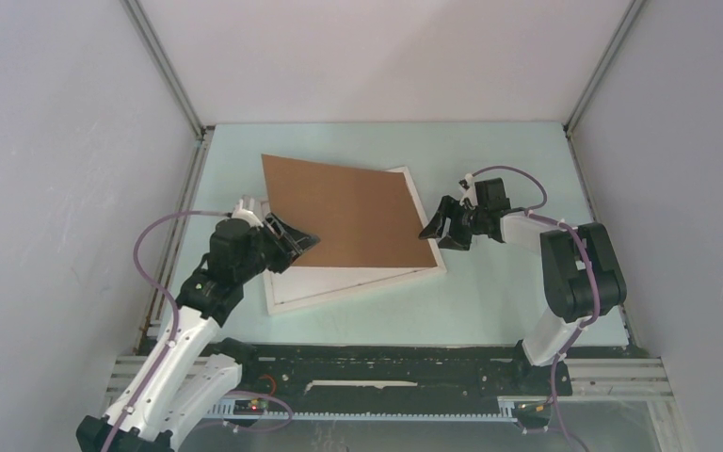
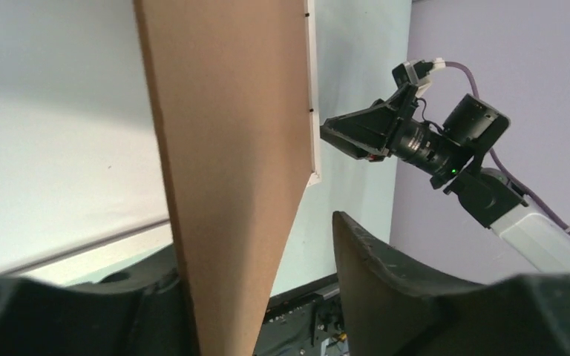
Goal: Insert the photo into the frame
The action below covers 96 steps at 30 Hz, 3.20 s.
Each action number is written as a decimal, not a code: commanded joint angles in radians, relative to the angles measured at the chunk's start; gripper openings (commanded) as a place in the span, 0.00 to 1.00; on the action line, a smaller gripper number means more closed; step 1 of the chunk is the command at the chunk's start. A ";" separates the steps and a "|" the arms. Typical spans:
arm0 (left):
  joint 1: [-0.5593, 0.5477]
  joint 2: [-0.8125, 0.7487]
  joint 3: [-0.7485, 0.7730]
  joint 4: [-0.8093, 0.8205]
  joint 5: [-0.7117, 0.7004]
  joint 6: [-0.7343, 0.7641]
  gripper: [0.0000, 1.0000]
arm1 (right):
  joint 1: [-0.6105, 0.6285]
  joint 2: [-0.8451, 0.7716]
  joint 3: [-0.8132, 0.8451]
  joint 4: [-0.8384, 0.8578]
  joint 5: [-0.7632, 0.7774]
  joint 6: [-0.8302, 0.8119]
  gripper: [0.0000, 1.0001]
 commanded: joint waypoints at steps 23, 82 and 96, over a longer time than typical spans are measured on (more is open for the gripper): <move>0.202 -0.115 0.041 0.255 0.178 -0.107 0.00 | -0.067 -0.186 0.050 -0.048 -0.249 0.159 0.87; 0.225 -0.030 0.111 0.056 0.193 0.085 0.89 | -0.259 0.020 -0.097 1.564 -0.640 1.311 0.00; 0.374 -0.057 0.025 -0.243 -0.139 0.341 0.98 | -0.269 0.113 -0.131 1.364 -0.668 1.045 0.00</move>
